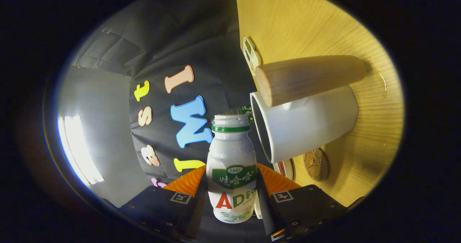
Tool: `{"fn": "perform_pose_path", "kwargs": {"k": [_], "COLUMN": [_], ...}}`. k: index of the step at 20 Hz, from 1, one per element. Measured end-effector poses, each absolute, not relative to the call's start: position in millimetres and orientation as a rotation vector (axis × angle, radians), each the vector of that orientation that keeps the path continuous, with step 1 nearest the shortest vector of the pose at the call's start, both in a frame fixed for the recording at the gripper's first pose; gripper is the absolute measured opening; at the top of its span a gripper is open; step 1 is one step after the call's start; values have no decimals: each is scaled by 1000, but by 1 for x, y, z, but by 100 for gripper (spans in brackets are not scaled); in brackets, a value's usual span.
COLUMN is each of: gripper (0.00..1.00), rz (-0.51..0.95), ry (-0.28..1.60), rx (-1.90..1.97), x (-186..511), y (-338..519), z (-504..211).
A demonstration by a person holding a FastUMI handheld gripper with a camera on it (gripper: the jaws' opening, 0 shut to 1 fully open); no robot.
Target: Take the bottle from table, then pour the juice into the cup, finally place the bottle on the coaster
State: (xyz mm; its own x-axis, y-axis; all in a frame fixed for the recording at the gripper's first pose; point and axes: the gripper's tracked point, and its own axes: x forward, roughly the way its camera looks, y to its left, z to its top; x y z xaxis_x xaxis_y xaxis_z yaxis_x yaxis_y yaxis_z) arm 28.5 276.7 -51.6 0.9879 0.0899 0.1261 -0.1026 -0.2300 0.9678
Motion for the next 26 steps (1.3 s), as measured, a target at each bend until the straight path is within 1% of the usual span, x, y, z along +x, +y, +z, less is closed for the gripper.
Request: {"fn": "perform_pose_path", "kwargs": {"k": [12,16,23,26], "gripper": [67,67,67,67], "rz": [172,160,151,124], "ry": [74,103,63,52], "rx": [1401,1171,794,600], "x": [29,29,28,32], "y": [303,314,325,326], "z": [-55,-60,-44,-42]}}
